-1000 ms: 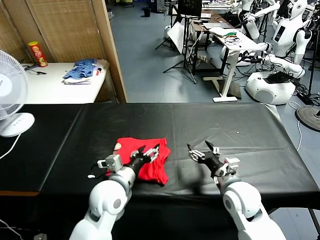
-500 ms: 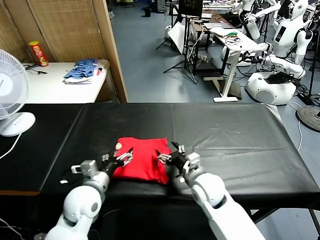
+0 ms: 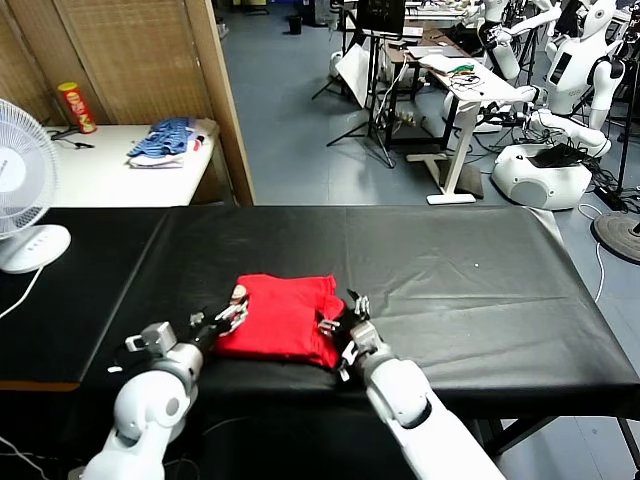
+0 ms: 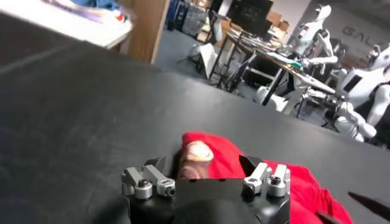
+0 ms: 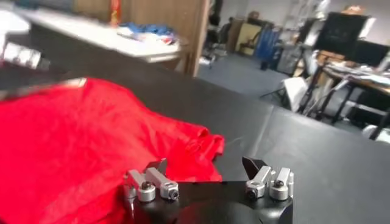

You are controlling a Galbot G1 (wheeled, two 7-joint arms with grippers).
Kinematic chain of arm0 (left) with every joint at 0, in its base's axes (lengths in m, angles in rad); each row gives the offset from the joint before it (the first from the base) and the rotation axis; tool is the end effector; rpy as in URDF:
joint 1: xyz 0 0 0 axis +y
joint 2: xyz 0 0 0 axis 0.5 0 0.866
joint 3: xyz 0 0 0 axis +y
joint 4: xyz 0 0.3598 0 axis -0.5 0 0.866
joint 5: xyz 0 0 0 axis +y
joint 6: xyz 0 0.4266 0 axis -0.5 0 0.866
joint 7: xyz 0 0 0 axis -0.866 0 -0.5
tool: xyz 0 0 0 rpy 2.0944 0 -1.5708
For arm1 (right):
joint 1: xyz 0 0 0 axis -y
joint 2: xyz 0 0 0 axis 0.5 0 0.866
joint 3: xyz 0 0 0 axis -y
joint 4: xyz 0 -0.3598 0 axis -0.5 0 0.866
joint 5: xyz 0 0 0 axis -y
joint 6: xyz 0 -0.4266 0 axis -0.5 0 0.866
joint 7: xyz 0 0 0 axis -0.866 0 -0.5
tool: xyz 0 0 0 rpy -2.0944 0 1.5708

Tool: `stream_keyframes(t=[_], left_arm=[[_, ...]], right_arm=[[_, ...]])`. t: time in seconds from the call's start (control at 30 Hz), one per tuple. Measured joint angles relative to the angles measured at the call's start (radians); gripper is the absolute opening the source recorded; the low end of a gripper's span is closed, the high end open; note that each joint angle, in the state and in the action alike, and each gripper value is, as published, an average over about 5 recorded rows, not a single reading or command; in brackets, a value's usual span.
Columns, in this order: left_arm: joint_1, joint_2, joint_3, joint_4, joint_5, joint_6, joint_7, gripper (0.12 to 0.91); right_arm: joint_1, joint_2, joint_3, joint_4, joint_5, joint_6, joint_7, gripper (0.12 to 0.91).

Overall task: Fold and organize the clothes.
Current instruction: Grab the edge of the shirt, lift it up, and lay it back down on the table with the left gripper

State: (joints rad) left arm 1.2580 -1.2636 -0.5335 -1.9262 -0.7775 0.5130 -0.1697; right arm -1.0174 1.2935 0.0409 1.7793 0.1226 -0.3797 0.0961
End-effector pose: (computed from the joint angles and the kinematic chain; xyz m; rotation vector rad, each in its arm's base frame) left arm 0.3492 0.0677 -0.2795 -0.1097 -2.6566 0.5428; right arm 0.3789 0.1120 -0.3030 0.5615 -2.8458 0.3104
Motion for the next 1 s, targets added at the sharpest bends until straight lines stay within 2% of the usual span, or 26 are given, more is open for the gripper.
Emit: stream_keyframes(t=[0.3, 0.4, 0.57, 0.67, 0.73, 0.9, 1.0], left_arm=[[-0.008, -0.012, -0.054, 0.055, -0.206, 0.021, -0.009, 0.79], [-0.011, -0.017, -0.064, 0.066, -0.269, 0.034, -0.016, 0.7], [-0.012, -0.023, -0.067, 0.073, -0.307, 0.044, -0.021, 0.425], [-0.01, -0.022, -0.068, 0.075, -0.289, 0.044, -0.017, 0.257], [-0.008, -0.02, -0.067, 0.073, -0.258, 0.041, -0.011, 0.174], [-0.005, -0.012, -0.056, 0.057, -0.145, 0.018, 0.005, 0.137], [0.004, 0.003, -0.043, 0.039, -0.014, -0.004, 0.032, 0.133]], right_arm=[[-0.071, -0.031, 0.067, 0.151, 0.135, 0.042, 0.013, 0.798], [-0.093, -0.032, 0.082, 0.19, 0.147, 0.045, 0.013, 0.798], [-0.113, -0.03, 0.101, 0.227, 0.152, 0.045, 0.016, 0.798], [-0.125, -0.028, 0.112, 0.241, 0.152, 0.045, 0.017, 0.798], [-0.134, -0.025, 0.12, 0.249, 0.145, 0.04, 0.022, 0.798], [-0.168, -0.009, 0.146, 0.27, 0.091, 0.001, 0.053, 0.798], [-0.192, 0.0, 0.166, 0.281, 0.049, -0.035, 0.073, 0.798]])
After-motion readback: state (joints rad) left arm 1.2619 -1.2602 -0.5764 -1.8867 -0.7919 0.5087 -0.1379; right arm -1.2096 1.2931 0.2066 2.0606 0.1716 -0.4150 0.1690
